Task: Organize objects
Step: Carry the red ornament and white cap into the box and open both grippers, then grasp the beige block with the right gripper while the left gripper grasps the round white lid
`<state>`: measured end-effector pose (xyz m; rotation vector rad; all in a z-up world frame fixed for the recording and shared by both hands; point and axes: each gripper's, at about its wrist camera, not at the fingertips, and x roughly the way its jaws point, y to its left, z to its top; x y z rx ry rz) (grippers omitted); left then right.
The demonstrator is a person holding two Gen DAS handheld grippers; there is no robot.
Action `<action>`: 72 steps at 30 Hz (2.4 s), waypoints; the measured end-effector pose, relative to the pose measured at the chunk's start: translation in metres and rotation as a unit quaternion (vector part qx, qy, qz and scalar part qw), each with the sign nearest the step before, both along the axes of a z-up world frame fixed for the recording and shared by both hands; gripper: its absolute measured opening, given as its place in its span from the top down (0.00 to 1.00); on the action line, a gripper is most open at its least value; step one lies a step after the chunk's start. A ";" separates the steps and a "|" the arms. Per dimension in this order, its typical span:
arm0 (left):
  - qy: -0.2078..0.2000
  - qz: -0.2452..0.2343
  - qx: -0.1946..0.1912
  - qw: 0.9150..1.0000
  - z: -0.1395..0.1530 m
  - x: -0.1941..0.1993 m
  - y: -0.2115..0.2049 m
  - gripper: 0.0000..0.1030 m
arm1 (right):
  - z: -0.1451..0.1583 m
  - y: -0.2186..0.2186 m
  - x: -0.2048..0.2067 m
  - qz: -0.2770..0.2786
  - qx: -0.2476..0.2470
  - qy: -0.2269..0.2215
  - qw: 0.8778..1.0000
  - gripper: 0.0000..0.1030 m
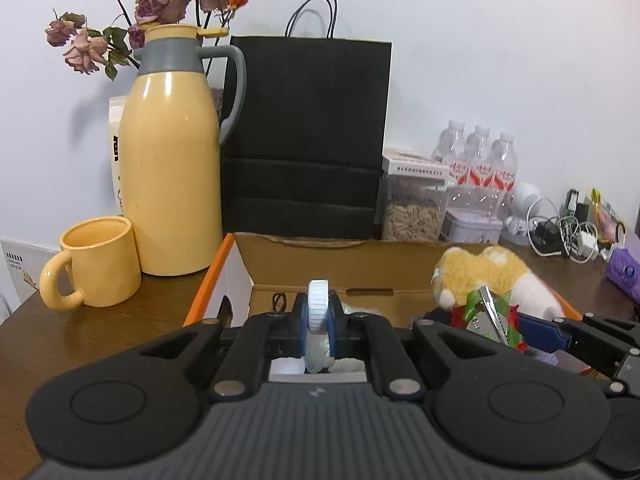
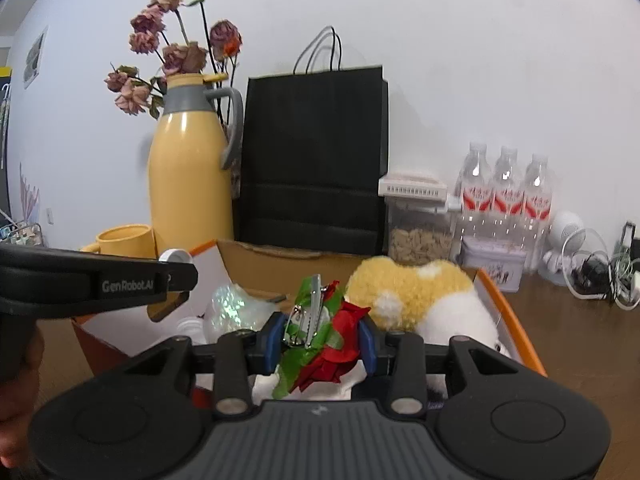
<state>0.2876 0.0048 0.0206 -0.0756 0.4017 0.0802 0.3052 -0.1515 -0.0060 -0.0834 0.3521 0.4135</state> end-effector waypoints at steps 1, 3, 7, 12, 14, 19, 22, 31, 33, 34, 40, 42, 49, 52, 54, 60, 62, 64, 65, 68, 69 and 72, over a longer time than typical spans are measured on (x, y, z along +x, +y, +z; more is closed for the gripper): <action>-0.001 0.002 0.004 1.000 -0.001 -0.001 -0.001 0.89 | -0.001 0.000 0.000 0.000 -0.003 0.002 1.000 0.61; -0.007 0.007 0.009 1.000 -0.001 -0.004 -0.001 0.75 | -0.002 -0.001 -0.001 -0.002 -0.005 0.004 1.000 0.55; -0.043 0.020 0.009 0.999 0.004 -0.016 0.004 0.03 | -0.002 -0.006 -0.007 -0.011 -0.008 -0.002 1.000 0.04; -0.059 0.022 -0.002 0.998 0.009 -0.020 0.009 0.00 | 0.002 -0.010 -0.013 -0.017 -0.004 -0.013 1.000 0.00; -0.058 0.023 -0.003 0.998 0.009 -0.021 0.009 0.00 | 0.002 -0.009 -0.013 -0.019 -0.007 -0.013 1.000 0.00; -0.062 0.019 -0.005 0.998 0.011 -0.026 0.008 0.00 | 0.006 -0.009 -0.021 -0.023 -0.006 -0.028 0.999 0.00; -0.066 0.016 -0.007 0.998 0.013 -0.031 0.007 0.00 | 0.007 -0.011 -0.024 -0.026 -0.005 -0.031 0.999 0.00; -0.076 0.000 -0.008 0.997 0.015 -0.066 0.012 0.00 | 0.008 -0.022 -0.050 -0.020 -0.017 -0.042 0.999 0.00; -0.069 -0.006 -0.007 0.998 0.012 -0.075 0.014 0.00 | 0.005 -0.025 -0.058 -0.017 -0.023 -0.042 0.999 0.00; -0.064 -0.011 -0.005 0.998 0.010 -0.079 0.014 0.00 | 0.004 -0.026 -0.062 -0.015 -0.026 -0.041 0.999 0.00; -0.021 -0.028 0.009 0.999 -0.011 -0.095 0.016 0.00 | -0.007 -0.037 -0.082 0.006 -0.040 -0.014 0.999 0.00; 0.002 -0.036 0.015 0.999 -0.018 -0.097 0.015 0.00 | -0.012 -0.040 -0.085 0.019 -0.043 0.007 0.999 0.00; 0.062 -0.051 0.017 0.997 -0.036 -0.097 0.013 0.00 | -0.026 -0.040 -0.087 0.035 -0.056 0.062 0.996 0.00; 0.088 -0.051 0.022 0.995 -0.043 -0.092 0.010 0.00 | -0.032 -0.037 -0.083 0.038 -0.061 0.082 0.994 0.00; 0.101 -0.047 0.026 0.993 -0.047 -0.089 0.010 0.00 | -0.034 -0.035 -0.080 0.040 -0.064 0.095 0.993 0.00; 0.144 -0.027 0.030 0.989 -0.057 -0.076 0.011 0.00 | -0.041 -0.031 -0.067 0.033 -0.070 0.143 0.987 0.00; 0.153 -0.022 0.024 0.988 -0.060 -0.072 0.014 0.00 | -0.044 -0.031 -0.063 0.033 -0.063 0.157 0.985 0.00; 0.152 -0.018 0.022 0.988 -0.061 -0.071 0.015 0.00 | -0.044 -0.029 -0.063 0.032 -0.064 0.158 0.985 0.00; 0.151 -0.016 0.021 0.988 -0.061 -0.071 0.015 0.00 | -0.044 -0.029 -0.063 0.032 -0.064 0.158 0.985 0.00; 0.148 -0.011 0.021 0.989 -0.062 -0.069 0.016 0.00 | -0.044 -0.028 -0.061 0.029 -0.063 0.158 0.985 0.00; 0.147 -0.009 0.021 0.989 -0.062 -0.069 0.017 0.00 | -0.044 -0.027 -0.060 0.027 -0.062 0.158 0.985 0.00; 0.149 -0.010 0.022 0.989 -0.062 -0.068 0.016 0.00 | -0.044 -0.024 -0.060 0.026 -0.061 0.157 0.985 0.02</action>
